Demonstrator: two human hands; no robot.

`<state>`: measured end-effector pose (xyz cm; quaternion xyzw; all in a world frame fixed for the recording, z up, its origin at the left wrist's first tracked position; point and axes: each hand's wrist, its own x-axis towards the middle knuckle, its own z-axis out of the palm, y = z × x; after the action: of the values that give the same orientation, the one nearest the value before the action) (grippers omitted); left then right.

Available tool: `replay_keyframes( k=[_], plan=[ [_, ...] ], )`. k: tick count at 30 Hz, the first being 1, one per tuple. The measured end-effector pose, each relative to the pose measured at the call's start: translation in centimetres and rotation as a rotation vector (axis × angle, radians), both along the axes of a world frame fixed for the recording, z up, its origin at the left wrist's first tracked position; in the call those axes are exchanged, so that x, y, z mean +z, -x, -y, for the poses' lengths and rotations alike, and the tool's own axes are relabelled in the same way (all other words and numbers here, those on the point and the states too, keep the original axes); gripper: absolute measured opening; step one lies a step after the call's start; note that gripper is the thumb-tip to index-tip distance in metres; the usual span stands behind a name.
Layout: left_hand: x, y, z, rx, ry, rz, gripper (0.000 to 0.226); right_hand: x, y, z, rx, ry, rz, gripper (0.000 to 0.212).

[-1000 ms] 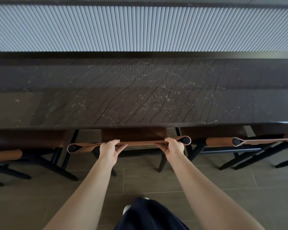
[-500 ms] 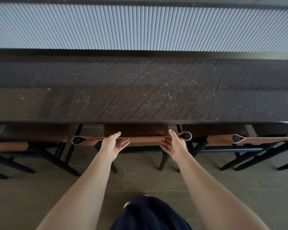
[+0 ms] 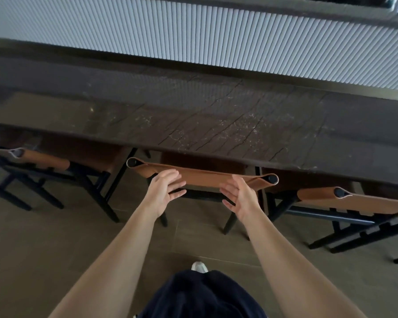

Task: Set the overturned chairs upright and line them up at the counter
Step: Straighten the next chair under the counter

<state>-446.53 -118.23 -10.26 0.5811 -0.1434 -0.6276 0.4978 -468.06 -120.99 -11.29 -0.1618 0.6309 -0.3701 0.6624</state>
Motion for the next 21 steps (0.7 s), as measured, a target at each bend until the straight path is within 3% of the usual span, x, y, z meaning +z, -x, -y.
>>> replay_keyframes(
  k=[4, 11, 21],
  plan=[
    [0.7, -2.7, -2.4, -0.009, 0.1, 0.091, 0.027, 1.2, -3.0, -1.7, 0.055, 0.113, 0.005, 0.028],
    [3.0, -10.1, -9.5, 0.011, 0.193, 0.252, 0.023, 4.1, -11.6, -7.4, 0.186, 0.287, 0.015, 0.027],
    [5.4, -22.0, -21.1, 0.179, 0.245, 0.261, 0.025, 6.0, -24.4, -15.6, 0.326, 0.261, 0.068, 0.021]
  ],
)
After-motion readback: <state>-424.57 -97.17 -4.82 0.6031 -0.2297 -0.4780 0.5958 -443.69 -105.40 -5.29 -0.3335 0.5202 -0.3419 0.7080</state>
